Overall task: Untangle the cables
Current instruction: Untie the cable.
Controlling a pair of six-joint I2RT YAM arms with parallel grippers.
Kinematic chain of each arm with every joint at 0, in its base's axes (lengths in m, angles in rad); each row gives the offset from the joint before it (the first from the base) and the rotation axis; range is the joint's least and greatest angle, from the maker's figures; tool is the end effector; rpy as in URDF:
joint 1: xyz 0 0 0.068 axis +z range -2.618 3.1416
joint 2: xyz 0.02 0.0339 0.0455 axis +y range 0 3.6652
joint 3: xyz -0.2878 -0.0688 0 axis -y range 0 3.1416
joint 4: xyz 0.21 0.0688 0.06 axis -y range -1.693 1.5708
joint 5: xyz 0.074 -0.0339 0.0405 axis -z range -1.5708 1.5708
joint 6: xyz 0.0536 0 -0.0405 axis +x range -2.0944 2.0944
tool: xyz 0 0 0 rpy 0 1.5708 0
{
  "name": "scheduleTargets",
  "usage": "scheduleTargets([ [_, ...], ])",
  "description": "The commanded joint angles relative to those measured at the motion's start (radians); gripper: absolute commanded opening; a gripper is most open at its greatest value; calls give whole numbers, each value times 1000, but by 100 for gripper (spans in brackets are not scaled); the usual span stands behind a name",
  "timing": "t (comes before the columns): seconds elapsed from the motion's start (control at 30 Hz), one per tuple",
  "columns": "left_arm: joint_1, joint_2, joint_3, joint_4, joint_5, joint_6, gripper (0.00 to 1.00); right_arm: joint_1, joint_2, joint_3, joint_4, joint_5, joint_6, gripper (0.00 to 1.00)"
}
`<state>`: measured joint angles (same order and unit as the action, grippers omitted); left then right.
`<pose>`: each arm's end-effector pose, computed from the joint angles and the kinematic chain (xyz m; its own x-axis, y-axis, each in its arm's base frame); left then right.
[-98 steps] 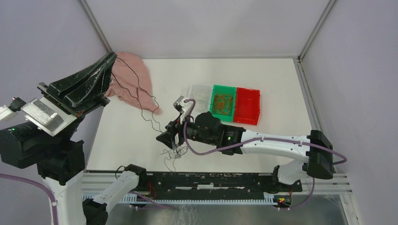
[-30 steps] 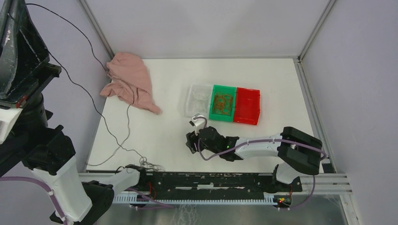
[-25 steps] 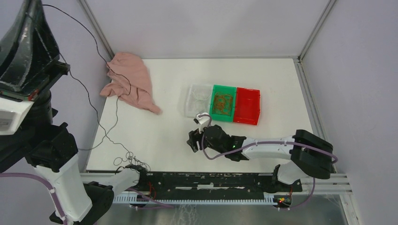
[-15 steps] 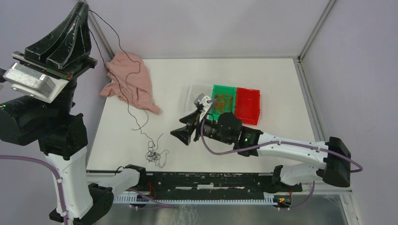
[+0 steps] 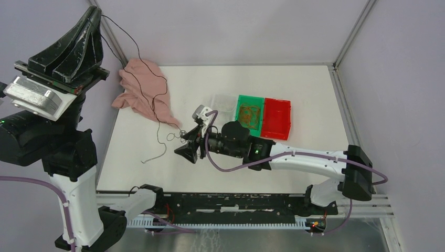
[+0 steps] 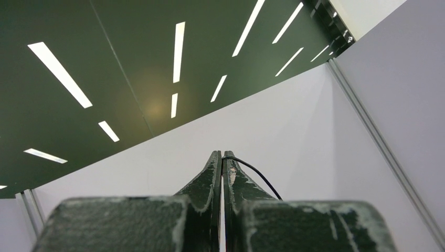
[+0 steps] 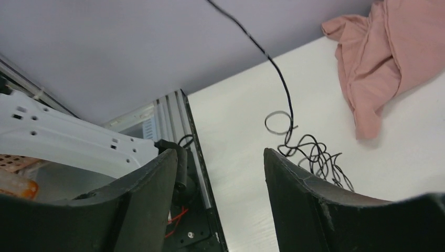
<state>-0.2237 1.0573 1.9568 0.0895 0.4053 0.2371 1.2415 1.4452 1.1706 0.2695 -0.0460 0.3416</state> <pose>0.0246 -0.0273 0.6689 0.8894 0.0190 -0.4568 0.2122 0.8678 0.4493 0.1043 0.3130 0.3992 -0.3232 0.0891 -0.9421 -0.9041 0.2650 0.3352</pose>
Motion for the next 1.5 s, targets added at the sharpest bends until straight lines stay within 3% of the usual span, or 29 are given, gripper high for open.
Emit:
scheduleTargets([
  [0.0,5,2,14,38,40,-64,3,-1,44,59,-7,68,-36,66],
  [0.4,6,-3,9,42,57,-104,3,2,203,180,-41,226,-50,62],
  [0.73,6,-2,20,59,66,-141,3,2,231,183,-1,158,-15,57],
  [0.97,6,19,76,53,71,-200,3,-9,268,187,19,140,21,48],
  [1.47,6,94,254,68,49,-121,3,-71,366,-88,114,199,105,41],
])
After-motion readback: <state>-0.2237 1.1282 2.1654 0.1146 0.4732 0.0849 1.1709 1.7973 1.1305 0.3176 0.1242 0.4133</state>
